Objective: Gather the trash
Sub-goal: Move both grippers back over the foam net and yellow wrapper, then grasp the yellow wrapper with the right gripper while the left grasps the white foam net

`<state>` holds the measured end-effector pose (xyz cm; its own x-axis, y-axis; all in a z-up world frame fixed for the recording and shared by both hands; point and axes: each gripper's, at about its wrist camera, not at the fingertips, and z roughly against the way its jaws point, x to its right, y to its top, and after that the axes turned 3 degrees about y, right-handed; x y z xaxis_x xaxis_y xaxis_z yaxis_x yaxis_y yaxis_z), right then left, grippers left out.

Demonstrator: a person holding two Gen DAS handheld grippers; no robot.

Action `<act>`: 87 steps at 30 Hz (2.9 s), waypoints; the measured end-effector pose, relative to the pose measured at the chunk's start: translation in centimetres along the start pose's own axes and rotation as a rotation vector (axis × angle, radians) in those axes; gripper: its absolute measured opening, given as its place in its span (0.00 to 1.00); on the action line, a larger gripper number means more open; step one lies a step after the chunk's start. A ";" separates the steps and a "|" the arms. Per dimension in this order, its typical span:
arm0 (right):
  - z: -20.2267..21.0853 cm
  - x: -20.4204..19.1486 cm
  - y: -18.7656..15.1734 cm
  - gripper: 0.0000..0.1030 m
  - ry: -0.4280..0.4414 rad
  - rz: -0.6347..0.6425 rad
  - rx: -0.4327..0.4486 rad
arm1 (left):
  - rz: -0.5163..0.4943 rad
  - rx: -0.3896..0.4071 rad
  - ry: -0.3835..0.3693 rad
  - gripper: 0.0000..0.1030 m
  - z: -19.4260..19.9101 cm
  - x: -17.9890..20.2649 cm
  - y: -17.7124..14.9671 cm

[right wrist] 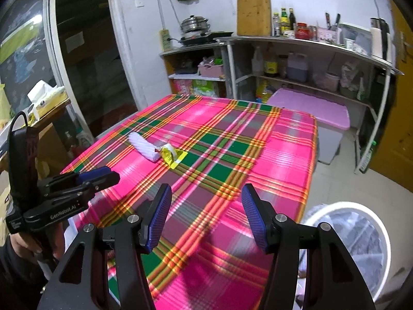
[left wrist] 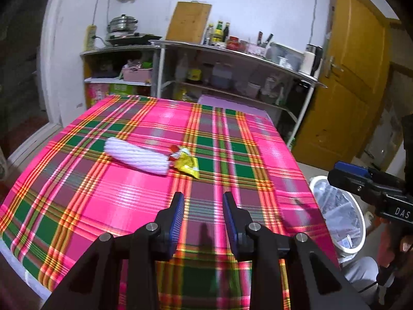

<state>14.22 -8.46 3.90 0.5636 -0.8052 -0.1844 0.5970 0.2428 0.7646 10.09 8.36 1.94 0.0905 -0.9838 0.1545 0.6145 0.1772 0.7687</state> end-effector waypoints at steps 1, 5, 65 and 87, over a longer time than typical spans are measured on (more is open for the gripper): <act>-0.5 -0.2 0.2 0.56 0.005 0.008 -0.006 | 0.007 -0.001 0.008 0.30 -0.1 -0.5 0.1; -2.6 -0.7 1.0 0.56 0.027 0.027 -0.036 | 0.034 0.003 0.028 0.35 -0.3 -2.1 0.4; -12.8 -0.8 3.4 0.32 0.081 0.103 -0.180 | 0.352 -0.128 0.074 0.57 -11.5 -9.6 4.8; -8.6 3.1 1.9 0.32 0.056 -0.005 -0.105 | 0.075 -0.121 0.117 0.21 -13.4 -3.1 5.1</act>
<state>21.97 -5.89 -0.55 0.5899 -0.7757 -0.2243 0.6545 0.2966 0.6955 23.49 11.95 -2.93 0.2258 -0.9654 0.1304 0.6917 0.2532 0.6763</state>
